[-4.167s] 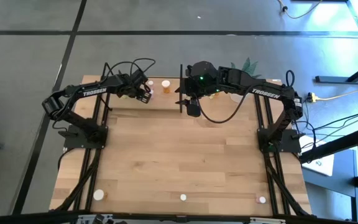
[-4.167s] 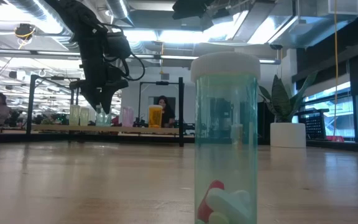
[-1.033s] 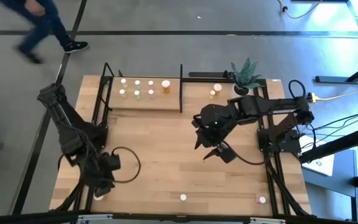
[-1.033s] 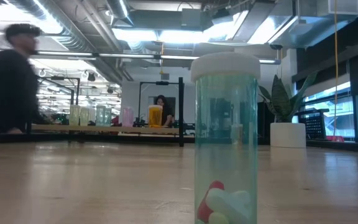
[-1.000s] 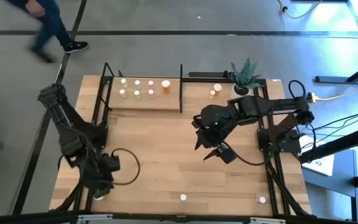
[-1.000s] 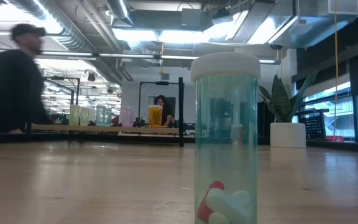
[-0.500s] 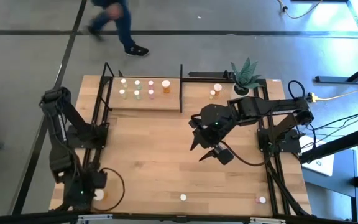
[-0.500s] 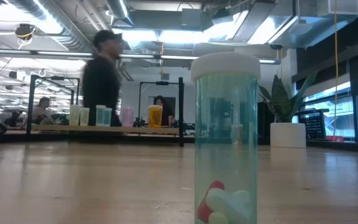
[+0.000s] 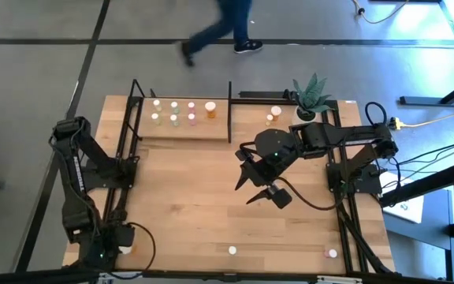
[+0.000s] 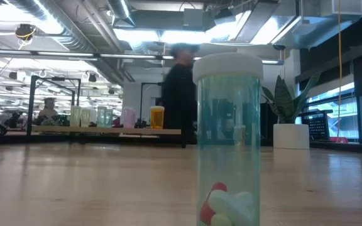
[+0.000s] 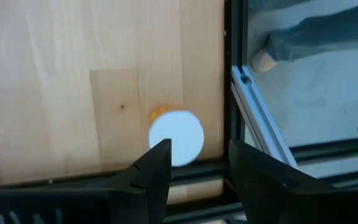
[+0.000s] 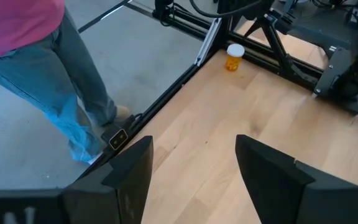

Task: Pick and place medicine bottles onto shelf by color
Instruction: Put the bottom orange pill bottle on the shelf and align it with the other orange pill bottle

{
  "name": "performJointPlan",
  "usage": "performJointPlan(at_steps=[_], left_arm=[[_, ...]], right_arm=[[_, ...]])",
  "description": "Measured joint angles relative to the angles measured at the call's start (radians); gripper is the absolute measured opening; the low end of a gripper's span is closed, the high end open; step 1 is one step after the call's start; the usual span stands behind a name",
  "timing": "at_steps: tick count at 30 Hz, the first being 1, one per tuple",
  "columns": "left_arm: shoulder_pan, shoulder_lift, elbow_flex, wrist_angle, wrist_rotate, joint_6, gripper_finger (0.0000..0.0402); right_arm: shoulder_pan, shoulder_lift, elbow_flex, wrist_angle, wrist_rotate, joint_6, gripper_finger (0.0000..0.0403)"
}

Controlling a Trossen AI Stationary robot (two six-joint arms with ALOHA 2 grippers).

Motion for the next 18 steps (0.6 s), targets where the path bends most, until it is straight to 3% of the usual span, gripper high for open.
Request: performJointPlan(at_steps=[5, 18], left_arm=[[0.001, 0.000, 0.000, 0.001, -0.050, 0.006, 0.0153], [0.000, 0.000, -0.003, 0.002, -0.053, 0.006, 0.0153]], right_arm=[[0.000, 0.000, 0.000, 0.002, 0.000, 0.000, 0.0231], [0.000, 0.001, 0.000, 0.002, 0.000, 0.000, 0.0231]])
